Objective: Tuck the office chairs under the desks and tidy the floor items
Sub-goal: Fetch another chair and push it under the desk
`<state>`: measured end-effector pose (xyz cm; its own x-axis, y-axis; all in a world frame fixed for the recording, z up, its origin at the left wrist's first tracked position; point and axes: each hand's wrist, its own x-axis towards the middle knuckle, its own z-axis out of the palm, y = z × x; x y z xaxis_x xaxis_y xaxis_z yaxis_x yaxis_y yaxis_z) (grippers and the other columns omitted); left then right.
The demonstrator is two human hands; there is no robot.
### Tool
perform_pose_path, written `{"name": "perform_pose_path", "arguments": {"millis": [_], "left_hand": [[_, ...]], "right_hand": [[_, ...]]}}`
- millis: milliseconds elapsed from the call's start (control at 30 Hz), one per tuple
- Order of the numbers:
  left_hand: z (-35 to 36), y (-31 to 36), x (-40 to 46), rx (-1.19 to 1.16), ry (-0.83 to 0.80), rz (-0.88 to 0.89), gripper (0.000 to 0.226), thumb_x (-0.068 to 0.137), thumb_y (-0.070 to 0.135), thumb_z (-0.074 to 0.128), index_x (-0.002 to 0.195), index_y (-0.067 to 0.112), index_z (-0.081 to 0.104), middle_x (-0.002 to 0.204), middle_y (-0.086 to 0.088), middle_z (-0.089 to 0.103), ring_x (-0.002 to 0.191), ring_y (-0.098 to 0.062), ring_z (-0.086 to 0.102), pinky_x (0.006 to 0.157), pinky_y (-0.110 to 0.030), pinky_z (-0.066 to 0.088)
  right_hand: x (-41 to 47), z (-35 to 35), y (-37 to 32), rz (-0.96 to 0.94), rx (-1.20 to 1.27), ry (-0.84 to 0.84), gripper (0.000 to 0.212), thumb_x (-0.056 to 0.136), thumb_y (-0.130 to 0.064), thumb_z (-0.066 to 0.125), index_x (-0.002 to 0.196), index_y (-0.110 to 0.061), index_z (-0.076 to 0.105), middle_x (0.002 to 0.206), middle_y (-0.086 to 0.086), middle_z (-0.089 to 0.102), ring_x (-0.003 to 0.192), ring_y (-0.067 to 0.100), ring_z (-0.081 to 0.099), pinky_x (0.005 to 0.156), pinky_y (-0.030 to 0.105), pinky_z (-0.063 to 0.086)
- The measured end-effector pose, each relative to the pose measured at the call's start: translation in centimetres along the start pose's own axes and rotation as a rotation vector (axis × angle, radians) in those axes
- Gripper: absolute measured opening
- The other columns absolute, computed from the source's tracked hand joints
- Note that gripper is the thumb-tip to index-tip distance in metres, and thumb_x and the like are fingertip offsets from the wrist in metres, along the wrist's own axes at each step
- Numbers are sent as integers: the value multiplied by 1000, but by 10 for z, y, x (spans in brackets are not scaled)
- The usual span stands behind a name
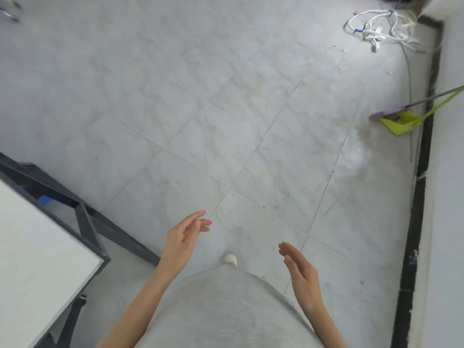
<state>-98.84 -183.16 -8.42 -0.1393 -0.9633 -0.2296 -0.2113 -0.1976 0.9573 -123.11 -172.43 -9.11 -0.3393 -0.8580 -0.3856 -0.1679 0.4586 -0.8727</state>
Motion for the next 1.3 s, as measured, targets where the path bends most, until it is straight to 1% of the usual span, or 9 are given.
{"name": "perform_pose_path", "arguments": {"millis": [200,367,467,567,733,833,1033,1200,1300], "left_hand": [[-2,80,171,-12,-12,90,25,88,31,42,109,33,58,94,10,71,90,-10,67,85,-21,50],[-16,83,275,-41,106,13,27,88,29,42,110,29,58,91,10,72,88,-9,67,82,-17,49],[-32,68,315,-69,261,-113,24,90,27,42,106,31,60,92,14,72,87,-10,68,83,-25,50],[-51,58,343,-136,467,-241,30,97,9,40,100,31,61,89,14,73,84,-8,68,82,-33,50],[-98,67,395,-213,800,-344,31,96,3,38,102,22,62,84,6,74,81,-5,67,76,-13,50],[-136,59,443,-246,958,-368,27,96,5,38,105,16,61,84,6,73,80,-4,67,70,-8,49],[-262,52,573,-302,1015,-371,32,97,5,38,98,27,62,86,19,71,81,-7,67,75,-23,48],[-398,91,684,-233,944,-294,29,97,10,38,100,30,60,88,11,71,82,-4,66,79,-25,48],[-469,113,744,-202,908,-218,25,93,22,38,102,32,59,96,7,70,86,-6,66,80,-20,49]], "right_hand": [[137,-4,-68,-11,6,-10,32,94,-7,46,110,-31,61,112,-23,65,106,3,61,96,31,44],[287,35,-133,-70,-57,-154,30,95,-10,47,109,-33,61,111,-21,66,105,0,60,95,29,46],[384,80,-188,-119,-110,-334,30,95,-10,45,109,-33,59,113,-16,64,105,-1,60,96,27,47],[469,139,-264,-217,-177,-558,30,96,-10,43,110,-32,59,110,-14,65,105,-1,59,96,28,46],[574,250,-374,-381,-238,-834,27,96,-15,43,118,-19,59,112,-13,64,104,-1,60,94,22,46],[626,319,-408,-403,-286,-925,28,97,-11,41,118,-18,58,113,-10,65,105,1,60,93,23,46],[706,433,-446,-330,-308,-894,31,97,-6,39,108,-27,59,110,-12,65,98,1,63,87,24,47],[758,510,-499,-241,-348,-832,34,97,-4,37,104,-27,61,103,-21,68,94,2,64,80,20,49],[794,561,-532,-223,-372,-823,36,95,-3,37,105,-24,64,103,-17,69,93,-2,64,88,28,47]]}}
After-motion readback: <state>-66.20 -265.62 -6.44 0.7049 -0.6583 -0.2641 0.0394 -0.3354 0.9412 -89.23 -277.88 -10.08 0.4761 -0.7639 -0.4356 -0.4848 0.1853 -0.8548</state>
